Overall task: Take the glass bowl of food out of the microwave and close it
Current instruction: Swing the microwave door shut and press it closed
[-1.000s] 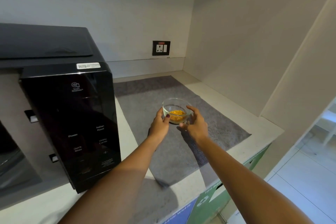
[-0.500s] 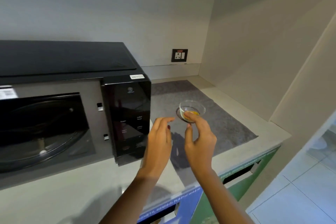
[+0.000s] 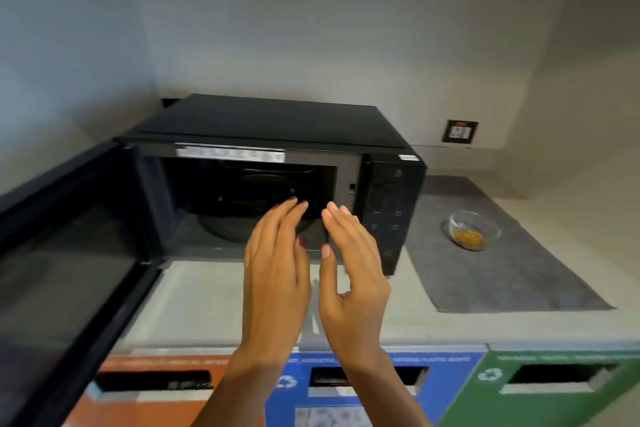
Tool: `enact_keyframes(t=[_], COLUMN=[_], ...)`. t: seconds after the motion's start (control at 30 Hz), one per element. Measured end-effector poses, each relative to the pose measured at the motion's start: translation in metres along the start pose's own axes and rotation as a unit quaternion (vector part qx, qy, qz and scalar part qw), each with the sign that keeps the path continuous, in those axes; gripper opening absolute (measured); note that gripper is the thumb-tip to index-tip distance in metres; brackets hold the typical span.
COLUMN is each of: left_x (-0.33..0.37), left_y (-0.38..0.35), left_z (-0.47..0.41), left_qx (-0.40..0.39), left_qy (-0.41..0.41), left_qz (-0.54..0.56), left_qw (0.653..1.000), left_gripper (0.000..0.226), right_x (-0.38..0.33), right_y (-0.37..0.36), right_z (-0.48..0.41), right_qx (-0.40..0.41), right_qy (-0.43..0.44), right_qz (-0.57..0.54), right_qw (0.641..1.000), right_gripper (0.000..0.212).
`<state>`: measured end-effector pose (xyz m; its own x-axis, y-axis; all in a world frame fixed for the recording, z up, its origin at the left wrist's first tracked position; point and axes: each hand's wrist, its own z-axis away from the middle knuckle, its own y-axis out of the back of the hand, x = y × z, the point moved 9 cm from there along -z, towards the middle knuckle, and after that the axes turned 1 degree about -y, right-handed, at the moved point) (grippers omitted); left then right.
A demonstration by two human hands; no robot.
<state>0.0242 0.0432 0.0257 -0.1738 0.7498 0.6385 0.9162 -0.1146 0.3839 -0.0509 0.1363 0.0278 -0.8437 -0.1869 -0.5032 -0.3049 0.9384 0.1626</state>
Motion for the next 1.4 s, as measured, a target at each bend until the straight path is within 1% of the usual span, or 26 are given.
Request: enact_keyframes(t=[0.13, 0.3, 0.47, 0.63, 0.67, 0.73, 0.83, 0.93, 1.0, 1.07, 1.1, 1.2, 1.33, 1.4], left_x=[-0.005, -0.008, -0.011, -0.027, -0.028, -0.029, -0.025, -0.021, -0.019, -0.018, -0.020, -0.034, -0.051, -0.053], left_y=[0.077, 0.160, 0.230, 0.281, 0.290, 0.299, 0.307, 0.315, 0.322, 0.330, 0.331, 0.325, 0.291, 0.266], left_z=[0.004, 0.016, 0.031, 0.054, 0.059, 0.065, 0.071, 0.070, 0.066, 0.062, 0.058, 0.049, 0.035, 0.029], left_qx=[0.048, 0.084, 0.117, 0.089, 0.088, 0.084, 0.084, 0.095, 0.114, 0.134, 0.130, 0.089, 0.006, -0.036], left_qy=[0.022, 0.065, 0.126, 0.224, 0.239, 0.253, 0.243, 0.235, 0.237, 0.233, 0.232, 0.255, 0.265, 0.255], left_qz=[-0.119, -0.247, -0.370, -0.476, -0.487, -0.493, -0.485, -0.464, -0.424, -0.370, -0.342, -0.239, -0.096, -0.036], left_qw=[0.992, 0.963, 0.913, 0.845, 0.835, 0.828, 0.836, 0.849, 0.867, 0.889, 0.901, 0.933, 0.959, 0.966], left_gripper=[0.050, 0.055, 0.057, 0.060, 0.061, 0.061, 0.056, 0.045, 0.034, 0.023, 0.018, 0.011, 0.004, 0.013], right_x=[-0.048, -0.104, -0.159, -0.205, -0.212, -0.221, -0.227, -0.225, -0.220, -0.215, -0.212, -0.202, -0.182, -0.171], right_y=[-0.049, -0.108, -0.152, -0.191, -0.199, -0.211, -0.219, -0.214, -0.206, -0.199, -0.194, -0.178, -0.156, -0.144], right_z=[0.004, 0.018, 0.033, 0.052, 0.056, 0.063, 0.067, 0.057, 0.043, 0.033, 0.028, 0.018, 0.006, 0.000], right_qx=[-0.056, -0.153, -0.247, -0.347, -0.365, -0.390, -0.398, -0.354, -0.318, -0.300, -0.293, -0.281, -0.275, -0.282], right_qy=[0.031, 0.059, 0.084, 0.102, 0.101, 0.098, 0.080, 0.061, 0.047, 0.034, 0.029, 0.012, -0.033, -0.050], right_qz=[-0.064, -0.130, -0.193, -0.234, -0.240, -0.253, -0.271, -0.286, -0.291, -0.291, -0.286, -0.275, -0.254, -0.234], right_qw=[0.996, 0.978, 0.946, 0.903, 0.894, 0.880, 0.873, 0.888, 0.901, 0.908, 0.912, 0.919, 0.927, 0.929], right_gripper=[0.043, 0.051, 0.053, 0.051, 0.050, 0.048, 0.044, 0.034, 0.027, 0.021, 0.020, 0.016, 0.015, 0.015])
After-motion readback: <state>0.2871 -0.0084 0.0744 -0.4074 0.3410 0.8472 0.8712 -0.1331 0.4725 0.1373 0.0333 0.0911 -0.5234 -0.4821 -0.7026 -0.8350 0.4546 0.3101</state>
